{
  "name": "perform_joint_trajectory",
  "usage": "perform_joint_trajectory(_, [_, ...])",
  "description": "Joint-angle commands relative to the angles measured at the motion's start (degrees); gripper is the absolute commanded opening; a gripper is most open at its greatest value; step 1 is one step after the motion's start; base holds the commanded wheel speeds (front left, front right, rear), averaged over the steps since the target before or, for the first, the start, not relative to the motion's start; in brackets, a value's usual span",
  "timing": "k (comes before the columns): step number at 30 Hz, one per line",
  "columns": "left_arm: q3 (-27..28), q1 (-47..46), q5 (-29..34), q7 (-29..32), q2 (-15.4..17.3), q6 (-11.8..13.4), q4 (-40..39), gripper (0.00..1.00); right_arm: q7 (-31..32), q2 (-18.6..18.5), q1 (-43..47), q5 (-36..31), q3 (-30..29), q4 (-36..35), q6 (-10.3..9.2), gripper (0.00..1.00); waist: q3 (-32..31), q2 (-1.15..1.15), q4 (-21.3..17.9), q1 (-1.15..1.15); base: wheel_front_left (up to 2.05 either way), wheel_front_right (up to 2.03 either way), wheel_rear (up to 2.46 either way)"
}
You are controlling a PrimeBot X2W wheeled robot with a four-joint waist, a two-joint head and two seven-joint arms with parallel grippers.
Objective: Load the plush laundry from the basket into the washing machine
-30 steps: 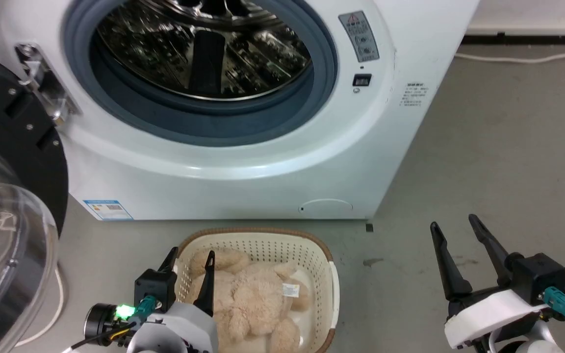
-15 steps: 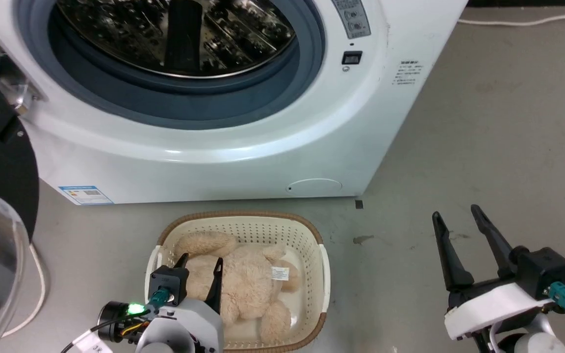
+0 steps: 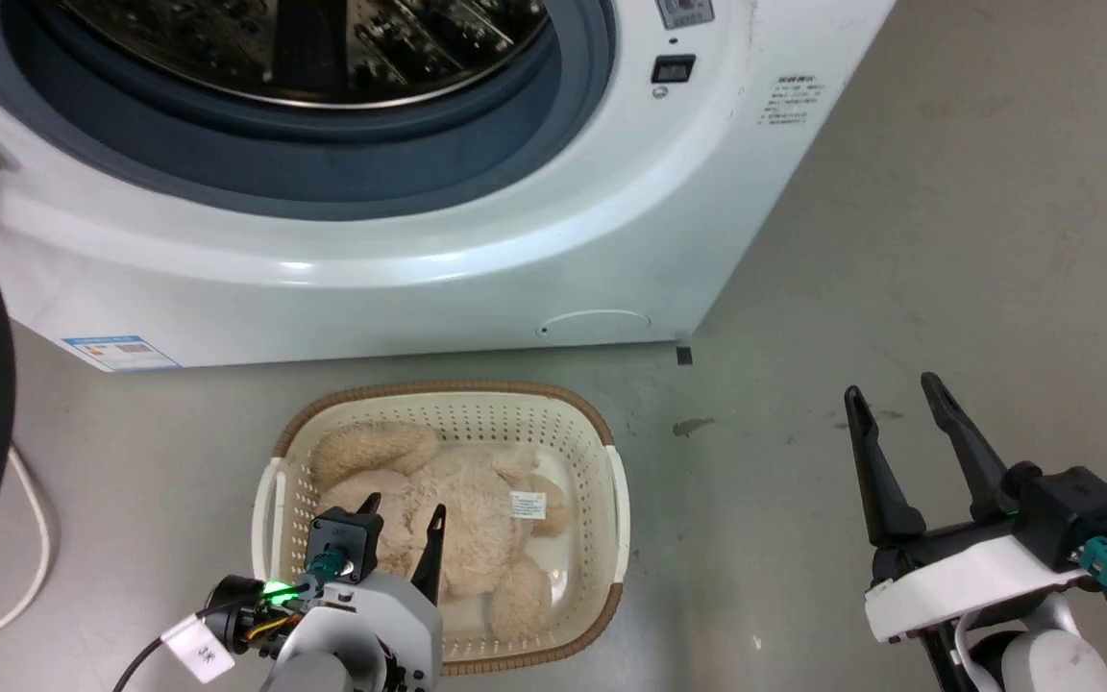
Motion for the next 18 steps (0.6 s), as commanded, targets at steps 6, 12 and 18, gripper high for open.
perform_joint_trajectory(6, [-1.94,-3.63,0.12,-1.21,1.07,-0.74,5.49,1.00,-1.39,-0.10,-1.92,1.50,0.66,-0.03,0.03,1.00,3.03,0.00,-1.57,-0.01,0.00,0.00,0.00])
perform_joint_trajectory(12, [-3.16,-7.11,-0.03,-1.93,1.81,-1.03,11.33,1.00,-2.11,-0.10,-2.85,2.44,1.01,-0.40,0.03,1.00,5.87,0.00,-2.70,-0.01,0.00,0.00,0.00])
perform_joint_trajectory(18, [-4.71,-11.48,0.23,-2.41,2.68,-0.67,17.03,1.00,-2.83,-0.11,-4.15,3.82,1.67,-1.62,0.03,1.00,9.35,0.00,-4.09,-0.01,0.00,0.00,0.00])
